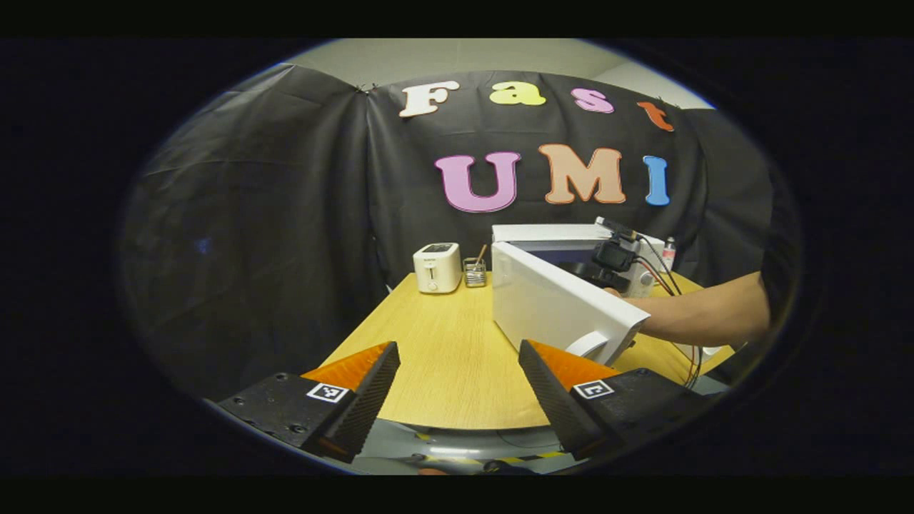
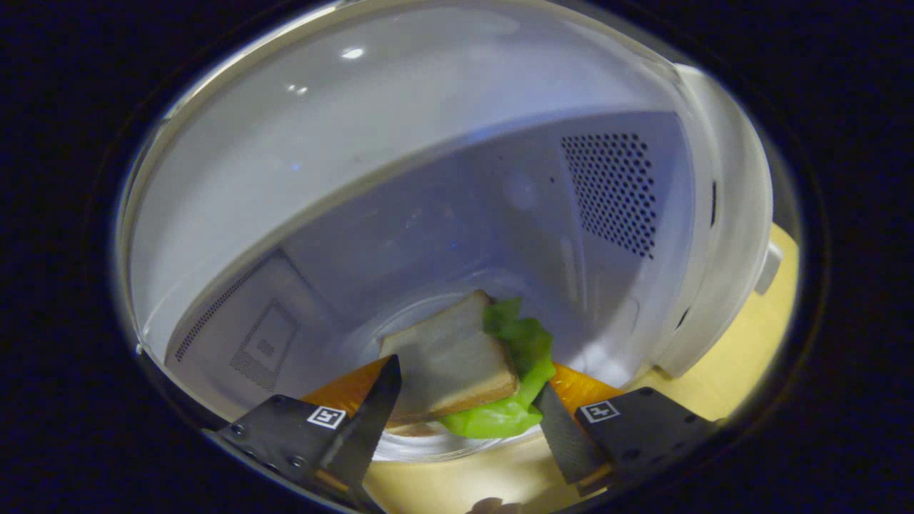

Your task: Open the microwave oven with the left hand, put the food in, and close the microwave oven.

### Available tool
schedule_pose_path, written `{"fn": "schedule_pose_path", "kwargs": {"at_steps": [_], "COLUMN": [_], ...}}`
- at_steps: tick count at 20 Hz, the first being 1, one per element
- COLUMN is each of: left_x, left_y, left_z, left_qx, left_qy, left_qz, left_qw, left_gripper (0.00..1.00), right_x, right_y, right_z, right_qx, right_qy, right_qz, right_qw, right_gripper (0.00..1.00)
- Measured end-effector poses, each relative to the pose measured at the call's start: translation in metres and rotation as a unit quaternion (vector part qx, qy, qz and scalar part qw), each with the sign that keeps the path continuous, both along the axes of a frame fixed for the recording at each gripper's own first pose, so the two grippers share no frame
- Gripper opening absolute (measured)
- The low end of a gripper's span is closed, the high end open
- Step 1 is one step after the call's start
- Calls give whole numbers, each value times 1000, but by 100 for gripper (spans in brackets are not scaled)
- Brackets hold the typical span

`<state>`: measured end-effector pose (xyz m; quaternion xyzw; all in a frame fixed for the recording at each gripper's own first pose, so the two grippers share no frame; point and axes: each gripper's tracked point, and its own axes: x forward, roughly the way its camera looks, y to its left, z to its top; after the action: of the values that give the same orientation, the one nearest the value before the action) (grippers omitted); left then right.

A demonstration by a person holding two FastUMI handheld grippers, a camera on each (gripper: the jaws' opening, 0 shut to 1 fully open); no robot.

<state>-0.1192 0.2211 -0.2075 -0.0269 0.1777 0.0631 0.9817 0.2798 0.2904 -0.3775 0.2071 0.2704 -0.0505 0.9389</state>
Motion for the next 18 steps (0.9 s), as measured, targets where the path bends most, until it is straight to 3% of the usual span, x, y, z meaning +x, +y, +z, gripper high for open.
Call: {"fn": "schedule_pose_path", "kwargs": {"at_steps": [4,8,9,16,17,18], "left_x": [-3,-1,-1,17,17,18], "left_y": [1,-1,-1,3,2,-3], "left_z": [0,-3,-5,-29,-33,-32], "left_qx": [-2,-8,-8,4,2,-2], "left_qy": [-1,-2,-3,-3,4,1], "left_qz": [2,3,3,4,2,-8], "left_qw": [1000,1000,1000,1000,1000,1000], "left_gripper": [98,99,98,98,97,93], "right_x": [-1,-7,-14,-83,-93,-104], "right_y": [-10,-22,-21,-36,-42,-51], "right_z": [12,37,42,95,101,110], "right_qx": [-37,-65,-74,-135,-141,-144], "right_qy": [-19,-51,-59,-125,-131,-136], "right_qz": [18,44,59,170,181,187], "right_qw": [999,996,994,968,965,962], "right_gripper": [91,91,99,100,92,92]}}
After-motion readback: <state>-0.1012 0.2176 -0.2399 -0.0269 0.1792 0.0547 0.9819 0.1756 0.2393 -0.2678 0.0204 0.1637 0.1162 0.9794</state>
